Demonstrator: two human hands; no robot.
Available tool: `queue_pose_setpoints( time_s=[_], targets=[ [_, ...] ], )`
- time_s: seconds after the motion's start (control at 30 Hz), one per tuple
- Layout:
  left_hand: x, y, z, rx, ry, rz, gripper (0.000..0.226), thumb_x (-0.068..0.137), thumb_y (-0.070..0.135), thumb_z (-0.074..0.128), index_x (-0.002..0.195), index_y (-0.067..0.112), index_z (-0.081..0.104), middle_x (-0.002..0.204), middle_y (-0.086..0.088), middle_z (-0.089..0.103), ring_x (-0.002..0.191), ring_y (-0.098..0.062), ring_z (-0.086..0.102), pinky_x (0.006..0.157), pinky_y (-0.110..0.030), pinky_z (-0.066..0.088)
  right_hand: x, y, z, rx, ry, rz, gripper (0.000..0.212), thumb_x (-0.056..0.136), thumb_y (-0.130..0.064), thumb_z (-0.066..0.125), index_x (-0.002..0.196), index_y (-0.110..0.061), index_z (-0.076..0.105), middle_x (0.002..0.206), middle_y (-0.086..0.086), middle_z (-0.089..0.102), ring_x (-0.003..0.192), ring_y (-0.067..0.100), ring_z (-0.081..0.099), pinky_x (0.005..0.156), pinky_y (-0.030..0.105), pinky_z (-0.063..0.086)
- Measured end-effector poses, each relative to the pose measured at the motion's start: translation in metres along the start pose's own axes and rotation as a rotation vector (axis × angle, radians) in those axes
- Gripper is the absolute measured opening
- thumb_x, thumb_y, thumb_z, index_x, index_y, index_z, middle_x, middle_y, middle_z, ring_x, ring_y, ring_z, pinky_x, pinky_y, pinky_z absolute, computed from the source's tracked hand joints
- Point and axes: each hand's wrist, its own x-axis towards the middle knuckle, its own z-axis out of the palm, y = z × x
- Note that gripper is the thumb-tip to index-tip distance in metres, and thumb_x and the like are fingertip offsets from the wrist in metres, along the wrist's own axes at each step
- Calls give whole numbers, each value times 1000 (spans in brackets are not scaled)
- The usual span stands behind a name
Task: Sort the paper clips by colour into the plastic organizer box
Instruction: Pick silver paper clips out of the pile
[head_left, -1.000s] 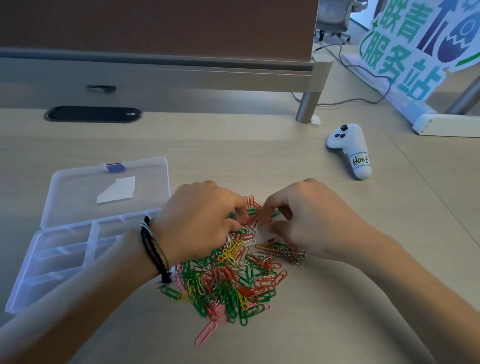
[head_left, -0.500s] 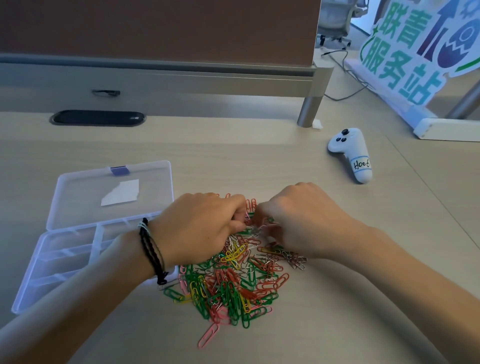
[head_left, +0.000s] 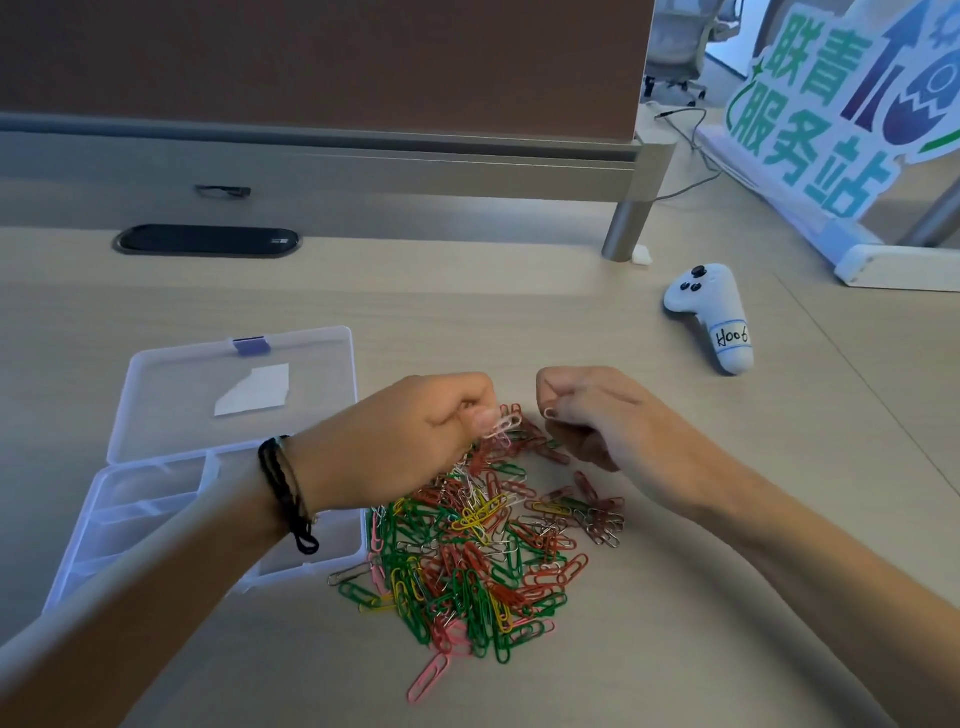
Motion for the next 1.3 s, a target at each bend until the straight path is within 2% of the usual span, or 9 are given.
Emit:
queue_pose_setpoints(
  time_s=[0.13,0.3,0.5,0.63,0.73,0.9,1.0,1.13,1.3],
  targets=[
    [2,5,1,-194,29,11,22,105,22,41,96,8,55,52,9,39,47,-8,30,48,-21,30,4,-4,16,214,-11,43,44,107,-30,42,64,-26,53,57,-1,36,48,15,29,43,25,23],
    [0,7,0,-181,82,-6,19,103,23,47,91,14,59,49,9,37,45,-8,28,44,-23,25,7,-3,24,127,16,10,35,104,-31,48,73,-14,49,50,-8,39,41,6,32,41,17,26],
    [-5,2,-11,88,12,-30,6,90,30,69,87,26,67,48,1,41,46,-12,35,53,-29,35,0,5,9,1167,-241,238,30,99,-18,36,69,-16,33,49,-4,16,40,9,9,36,20,10],
    [-6,-3,-4,307,-27,-43,10,83,33,77,86,33,68,47,9,42,46,-7,41,51,-25,32,2,15,9,1381,-316,258,23,91,-14,30,72,-11,43,50,-2,27,41,8,16,37,20,13],
    [-7,-2,-7,387,-32,-55,13,80,35,79,88,34,69,52,14,48,50,-3,46,49,-21,29,4,13,14,1179,-174,310,32,93,-20,39,62,-12,42,49,2,36,39,8,11,36,20,8],
    [-14,-2,-8,402,-39,-35,11,82,36,77,89,37,69,52,10,48,52,-4,47,50,-24,33,2,-1,19,487,-32,283,45,99,-30,55,58,-12,52,47,2,30,41,13,17,39,21,14],
    [-13,-1,0,493,24,6,8,83,41,74,90,39,70,60,25,53,62,7,49,55,-24,33,3,1,20,90,-21,167,40,96,-31,63,63,-9,66,46,0,39,42,10,31,42,17,27],
    [-12,-4,4,609,42,30,5,88,41,66,90,37,67,53,16,45,65,5,44,67,-30,40,2,7,20,-237,0,93,18,86,-24,74,69,-20,75,55,-11,63,52,2,54,60,23,47],
    [-12,-4,1,484,69,31,11,94,31,59,83,33,56,56,20,53,59,-1,49,55,-28,35,-3,6,11,-504,51,89,10,80,-21,74,74,-29,74,56,-24,61,58,-3,56,55,15,38]
  ],
)
